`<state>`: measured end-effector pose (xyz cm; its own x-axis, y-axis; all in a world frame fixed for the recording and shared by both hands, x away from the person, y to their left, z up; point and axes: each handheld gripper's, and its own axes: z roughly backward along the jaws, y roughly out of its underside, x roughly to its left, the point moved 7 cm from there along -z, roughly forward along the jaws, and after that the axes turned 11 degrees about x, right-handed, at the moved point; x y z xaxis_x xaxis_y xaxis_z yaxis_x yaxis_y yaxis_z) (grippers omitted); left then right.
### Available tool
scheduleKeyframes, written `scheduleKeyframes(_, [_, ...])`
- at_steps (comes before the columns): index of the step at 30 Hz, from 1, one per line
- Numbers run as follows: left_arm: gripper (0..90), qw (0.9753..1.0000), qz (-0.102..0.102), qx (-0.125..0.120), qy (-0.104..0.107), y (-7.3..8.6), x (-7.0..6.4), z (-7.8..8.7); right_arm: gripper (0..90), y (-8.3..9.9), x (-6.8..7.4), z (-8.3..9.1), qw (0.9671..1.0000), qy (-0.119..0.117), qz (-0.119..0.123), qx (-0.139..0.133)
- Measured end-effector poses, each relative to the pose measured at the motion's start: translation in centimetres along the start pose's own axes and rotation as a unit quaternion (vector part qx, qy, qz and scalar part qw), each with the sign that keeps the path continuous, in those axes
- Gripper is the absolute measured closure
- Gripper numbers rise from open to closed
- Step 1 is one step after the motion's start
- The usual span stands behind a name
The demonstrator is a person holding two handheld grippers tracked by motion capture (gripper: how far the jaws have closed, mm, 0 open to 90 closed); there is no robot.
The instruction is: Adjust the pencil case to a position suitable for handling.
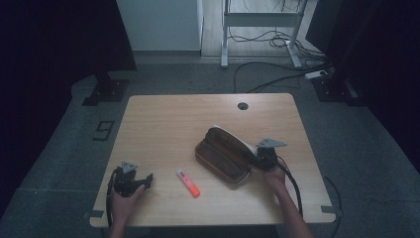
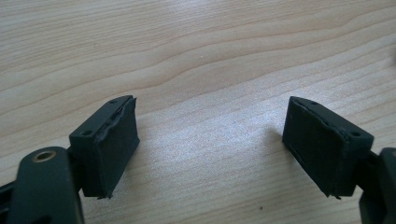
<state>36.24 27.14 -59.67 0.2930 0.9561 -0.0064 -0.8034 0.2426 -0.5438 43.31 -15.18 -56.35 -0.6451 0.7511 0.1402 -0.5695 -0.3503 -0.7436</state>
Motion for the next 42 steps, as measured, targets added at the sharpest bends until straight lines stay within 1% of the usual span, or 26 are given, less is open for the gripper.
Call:
scheduleKeyframes(1, [18.1, 1.0000, 0.000, 0.000, 0.000, 0.0, 0.0, 0.0, 79.3, 0.1, -0.1, 0.0, 1.0000, 0.005, 0.004, 0.002])
scheduleKeyframes(4, [18.1, 1.0000, 0.000, 0.000, 0.000, 0.0, 0.0, 0.0, 77.2, 0.2, -0.3, 0.1, 0.9999, 0.015, 0.002, 0.006])
scheduleKeyframes(8, [18.1, 1.0000, 0.000, 0.000, 0.000, 0.0, 0.0, 0.0, 70.7, 0.3, -0.5, 0.3, 0.9997, 0.023, 0.007, -0.006])
scheduleKeyframes(10, [18.1, 1.0000, 0.000, 0.000, 0.000, 0.0, 0.0, 0.0, 62.0, 0.5, -0.6, 0.4, 0.9995, 0.031, 0.004, -0.006])
scheduleKeyframes(11, [18.1, 1.0000, 0.000, 0.000, 0.000, 0.0, 0.0, 0.0, 54.9, 0.4, -0.7, 0.6, 0.9992, 0.038, 0.002, -0.011])
scheduleKeyframes(12, [18.1, 1.0000, 0.000, 0.000, 0.000, 0.0, 0.0, 0.0, 54.9, 0.4, -0.7, 0.6, 0.9992, 0.038, 0.002, -0.011])
scheduleKeyframes(13, [18.1, 1.0000, 0.000, 0.000, 0.000, 0.0, 0.0, 0.0, 45.3, 0.2, -0.7, 1.0, 0.9988, 0.043, -0.004, -0.023])
scheduleKeyframes(14, [18.1, 1.0000, 0.000, 0.000, 0.000, 0.0, 0.0, 0.0, 45.3, 0.2, -0.7, 1.0, 0.9988, 0.043, -0.004, -0.023])
scheduleKeyframes(15, [18.1, 1.0000, 0.000, 0.000, 0.000, 0.0, 0.0, 0.0, 42.4, 0.1, -0.6, 1.2, 0.9987, 0.041, -0.006, -0.028])
scheduleKeyframes(18, [18.1, 1.0000, 0.000, 0.000, 0.000, 0.0, 0.0, 0.0, 31.5, -0.4, -0.3, 2.5, 0.9973, 0.043, -0.016, -0.058])
scheduleKeyframes(19, [18.1, 1.0000, 0.000, 0.000, 0.000, 0.0, 0.0, 0.0, 29.4, -0.5, -0.3, 2.9, 0.9965, 0.050, -0.018, -0.064])
scheduleKeyframes(20, [18.1, 1.0000, 0.000, 0.000, 0.000, 0.0, 0.0, 0.0, 29.4, -0.5, -0.3, 2.9, 0.9965, 0.050, -0.018, -0.064])
scheduleKeyframes(21, [18.1, 1.0000, 0.000, 0.000, 0.000, 0.0, 0.0, 0.0, 28.0, -0.6, -0.3, 3.2, 0.9959, 0.057, -0.019, -0.068])
scheduleKeyframes(23, [18.1, 1.0000, 0.000, 0.000, 0.000, 0.0, 0.0, 0.0, 26.3, -0.8, -0.2, 3.8, 0.9952, 0.062, -0.019, -0.073])
scheduleKeyframes(25, [18.1, 1.0000, 0.000, 0.000, 0.000, 0.0, 0.0, 0.0, 25.8, -1.1, -0.1, 4.6, 0.9938, 0.066, -0.025, -0.086])
scheduleKeyframes(29, [18.1, 1.0000, 0.000, 0.000, 0.001, 0.0, 0.0, 0.0, 25.8, -1.3, 0.1, 5.3, 0.9931, 0.064, -0.027, -0.095])
scheduleKeyframes(30, [18.1, 1.0000, 0.000, 0.000, 0.000, 0.0, 0.0, 0.0, 26.2, -1.7, 0.5, 5.9, 0.9923, 0.064, -0.026, -0.103])
scheduleKeyframes(32, [18.1, 1.0000, 0.000, 0.000, 0.001, 0.0, 0.0, 0.0, 26.4, -1.8, 0.7, 6.1, 0.9922, 0.062, -0.024, -0.106])
scheduleKeyframes(33, [18.1, 1.0000, 0.000, 0.000, 0.001, 0.0, 0.0, 0.0, 27.0, -2.1, 1.2, 6.6, 0.9920, 0.058, -0.020, -0.110])
scheduleKeyframes(34, [18.1, 1.0000, 0.000, 0.000, 0.001, 0.0, 0.0, 0.0, 27.0, -2.1, 1.2, 6.6, 0.9920, 0.058, -0.020, -0.110])
scheduleKeyframes(35, [18.1, 1.0000, 0.000, 0.000, 0.000, 0.0, 0.0, 0.0, 27.7, -2.3, 1.8, 6.8, 0.9923, 0.053, -0.015, -0.111])
scheduleKeyframes(36, [18.1, 1.0000, 0.000, 0.000, 0.000, 0.0, 0.0, 0.0, 27.7, -2.3, 1.8, 6.8, 0.9923, 0.053, -0.015, -0.111])
scheduleKeyframes(37, [18.1, 1.0000, 0.000, 0.000, 0.000, 0.0, 0.0, 0.0, 28.3, -2.4, 2.5, 6.7, 0.9929, 0.048, -0.008, -0.109])
scheduleKeyframes(38, [18.1, 1.0000, 0.000, 0.000, 0.000, 0.0, 0.0, 0.0, 28.3, -2.4, 2.5, 6.7, 0.9929, 0.048, -0.008, -0.109])
scheduleKeyframes(39, [18.1, 1.0000, 0.000, 0.000, 0.000, 0.0, 0.0, 0.0, 28.9, -2.5, 3.1, 6.6, 0.9933, 0.043, -0.005, -0.107])
scheduleKeyframes(42, [18.1, 1.0000, 0.000, 0.000, 0.000, 0.0, 0.0, 0.0, 29.3, -2.5, 3.9, 6.2, 0.9940, 0.033, -0.002, -0.104])
